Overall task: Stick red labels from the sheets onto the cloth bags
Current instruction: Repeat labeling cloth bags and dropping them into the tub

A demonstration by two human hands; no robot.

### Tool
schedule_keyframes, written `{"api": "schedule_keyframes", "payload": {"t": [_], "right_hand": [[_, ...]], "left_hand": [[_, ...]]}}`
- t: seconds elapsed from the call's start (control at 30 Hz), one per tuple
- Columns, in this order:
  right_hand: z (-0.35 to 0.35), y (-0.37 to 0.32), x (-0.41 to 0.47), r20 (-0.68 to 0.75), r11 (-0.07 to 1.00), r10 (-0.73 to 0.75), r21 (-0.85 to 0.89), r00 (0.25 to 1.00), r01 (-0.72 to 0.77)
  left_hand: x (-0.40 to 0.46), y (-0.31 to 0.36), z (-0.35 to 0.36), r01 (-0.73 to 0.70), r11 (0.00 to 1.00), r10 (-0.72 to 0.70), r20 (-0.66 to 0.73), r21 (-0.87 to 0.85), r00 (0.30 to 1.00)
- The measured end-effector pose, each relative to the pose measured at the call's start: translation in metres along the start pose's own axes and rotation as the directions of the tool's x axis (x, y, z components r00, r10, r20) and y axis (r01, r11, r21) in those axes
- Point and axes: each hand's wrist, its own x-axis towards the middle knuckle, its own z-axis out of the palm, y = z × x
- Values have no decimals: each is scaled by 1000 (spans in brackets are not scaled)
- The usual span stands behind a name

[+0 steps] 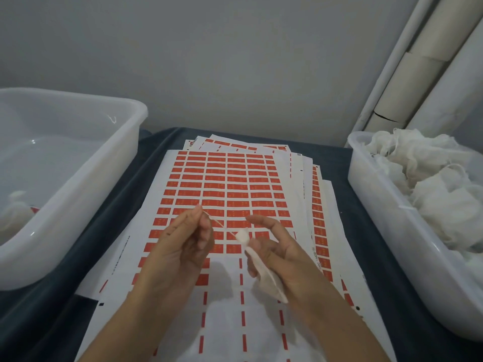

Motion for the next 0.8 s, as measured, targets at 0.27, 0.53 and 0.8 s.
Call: {"api": "schedule_keyframes", "payload": {"t": [0.27, 0.53, 0.8], "right_hand": [[-41, 13, 8, -566, 823, -156, -528, 810, -210], [-58, 10, 16, -593, 885, 100, -313, 799, -343], [-58, 6, 6, -525, 959, 175, -101, 833, -265]], "left_hand": [[1, 6, 2, -150, 982, 141, 85, 117, 986], [22, -22, 19, -268, 406, 229, 187, 874, 955], [36, -45, 20, -214, 152, 178, 186, 965, 966]]}}
